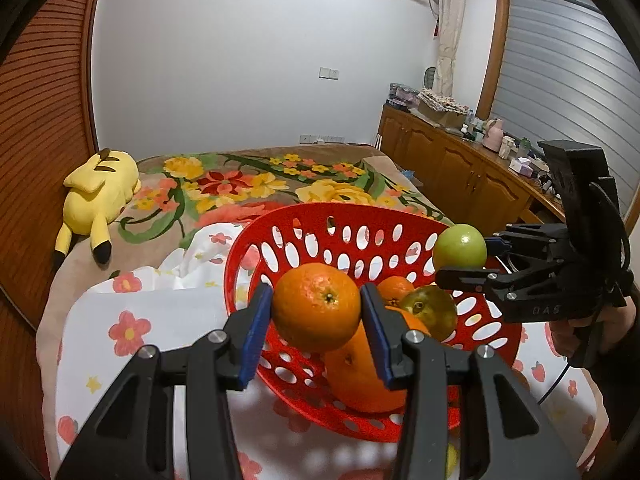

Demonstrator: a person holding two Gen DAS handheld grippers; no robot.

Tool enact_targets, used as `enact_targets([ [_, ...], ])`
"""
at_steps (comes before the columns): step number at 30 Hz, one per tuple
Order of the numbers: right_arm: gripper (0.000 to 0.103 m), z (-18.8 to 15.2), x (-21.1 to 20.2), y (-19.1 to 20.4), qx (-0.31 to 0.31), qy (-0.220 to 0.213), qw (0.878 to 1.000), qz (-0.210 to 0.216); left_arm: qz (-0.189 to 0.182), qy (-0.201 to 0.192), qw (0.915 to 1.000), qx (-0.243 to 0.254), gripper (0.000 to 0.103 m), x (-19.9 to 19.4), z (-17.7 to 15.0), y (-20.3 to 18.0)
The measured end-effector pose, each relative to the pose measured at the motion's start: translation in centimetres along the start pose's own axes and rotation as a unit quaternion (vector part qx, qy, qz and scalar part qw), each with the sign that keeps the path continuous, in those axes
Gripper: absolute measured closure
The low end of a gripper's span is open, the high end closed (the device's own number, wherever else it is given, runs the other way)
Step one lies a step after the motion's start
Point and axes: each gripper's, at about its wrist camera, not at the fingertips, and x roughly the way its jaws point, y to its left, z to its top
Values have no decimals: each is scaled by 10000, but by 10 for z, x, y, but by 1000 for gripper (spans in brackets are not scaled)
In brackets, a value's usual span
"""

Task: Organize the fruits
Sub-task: 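Lift and carry the pomelo and mandarin in both tools over the red basket, then open the right tool to drop the pomelo while the left tool releases the mandarin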

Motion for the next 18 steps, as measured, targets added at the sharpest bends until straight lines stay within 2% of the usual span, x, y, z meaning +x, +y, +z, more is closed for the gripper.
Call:
enact_targets([
  [8,44,-1,4,2,-69,5,10000,-70,-44,54,10000,4,59,10,0,-1],
  [18,42,-1,-13,-3,37,-243,9997,-66,-6,130,9999,9,59,17,-1,-3],
])
